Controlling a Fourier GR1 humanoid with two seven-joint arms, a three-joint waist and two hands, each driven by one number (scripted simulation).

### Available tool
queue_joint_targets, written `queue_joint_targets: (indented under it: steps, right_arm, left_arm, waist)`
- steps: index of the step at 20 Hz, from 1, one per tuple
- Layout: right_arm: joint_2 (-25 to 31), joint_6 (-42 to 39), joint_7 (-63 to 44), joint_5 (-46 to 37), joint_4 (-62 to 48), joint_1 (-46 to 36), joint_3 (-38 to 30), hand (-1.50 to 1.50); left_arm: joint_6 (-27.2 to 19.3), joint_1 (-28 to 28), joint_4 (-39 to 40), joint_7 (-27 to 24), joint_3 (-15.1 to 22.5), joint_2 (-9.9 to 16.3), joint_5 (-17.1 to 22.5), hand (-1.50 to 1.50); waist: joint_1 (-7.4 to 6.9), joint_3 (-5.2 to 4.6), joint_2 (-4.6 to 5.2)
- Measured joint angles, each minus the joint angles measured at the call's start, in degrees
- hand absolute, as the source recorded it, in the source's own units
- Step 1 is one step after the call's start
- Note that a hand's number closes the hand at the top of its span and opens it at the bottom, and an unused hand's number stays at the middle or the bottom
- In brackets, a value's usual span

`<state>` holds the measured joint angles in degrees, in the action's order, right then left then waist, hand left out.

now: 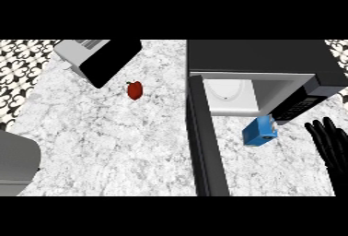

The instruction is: Pick up the milk, place it into the microwave and close the microwave

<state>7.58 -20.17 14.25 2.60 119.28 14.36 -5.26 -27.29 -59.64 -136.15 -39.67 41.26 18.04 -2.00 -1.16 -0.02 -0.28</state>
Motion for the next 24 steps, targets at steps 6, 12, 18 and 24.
queue_joint_targets:
  steps: [6,12,18,24]
  right_arm:
    - [0.04,1.07,6.23,-5.94,-11.38,-5.39,0.01,-1.50]
    - [-0.31,4.19,9.81,-11.17,-20.51,-10.36,0.01,-1.50]
    - [0.61,7.37,13.44,-13.20,-31.48,-15.93,-3.35,-1.50]
    - [2.70,8.34,19.23,-14.77,-42.74,-20.51,-5.36,-1.50]
  left_arm:
    - [0.43,-4.04,0.67,-6.86,-0.62,3.85,3.68,-1.50]
    - [1.48,-7.24,1.69,-12.35,-1.94,7.13,7.33,-1.50]
    - [3.05,-8.24,2.68,-15.50,-3.94,9.14,11.31,-1.50]
    - [3.76,-9.87,3.56,-18.25,-4.27,10.50,12.28,-1.50]
  waist:
    - [-0.23,0.03,0.07]
    - [-0.21,0.02,0.09]
    - [-0.16,0.03,0.19]
    - [-0.13,0.07,0.24]
